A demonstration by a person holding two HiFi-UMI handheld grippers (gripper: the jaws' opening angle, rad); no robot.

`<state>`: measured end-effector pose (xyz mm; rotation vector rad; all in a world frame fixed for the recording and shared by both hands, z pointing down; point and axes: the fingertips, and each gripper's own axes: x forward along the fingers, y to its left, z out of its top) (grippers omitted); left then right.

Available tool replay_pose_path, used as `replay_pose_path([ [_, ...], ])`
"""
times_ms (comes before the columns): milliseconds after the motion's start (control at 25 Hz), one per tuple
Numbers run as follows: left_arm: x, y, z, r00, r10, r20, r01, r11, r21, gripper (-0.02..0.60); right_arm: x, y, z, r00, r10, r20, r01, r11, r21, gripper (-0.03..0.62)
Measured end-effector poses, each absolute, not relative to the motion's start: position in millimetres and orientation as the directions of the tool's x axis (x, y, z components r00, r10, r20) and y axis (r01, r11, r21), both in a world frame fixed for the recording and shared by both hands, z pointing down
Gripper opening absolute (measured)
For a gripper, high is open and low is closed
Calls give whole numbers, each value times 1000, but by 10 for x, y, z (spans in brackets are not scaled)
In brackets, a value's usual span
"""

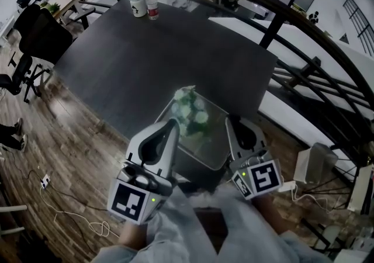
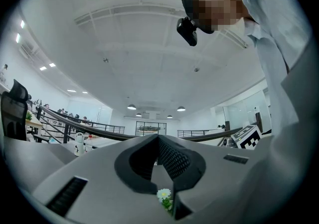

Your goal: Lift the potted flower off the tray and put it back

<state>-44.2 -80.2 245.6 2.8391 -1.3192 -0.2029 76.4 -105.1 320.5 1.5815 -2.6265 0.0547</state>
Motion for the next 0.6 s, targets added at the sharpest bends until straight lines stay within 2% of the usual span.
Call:
replay_pose_path([
  [600, -446, -803, 2445, 636, -763, -117, -762, -645, 67, -2, 801, -1040, 3180, -458, -884, 90, -886, 462, 33, 3],
])
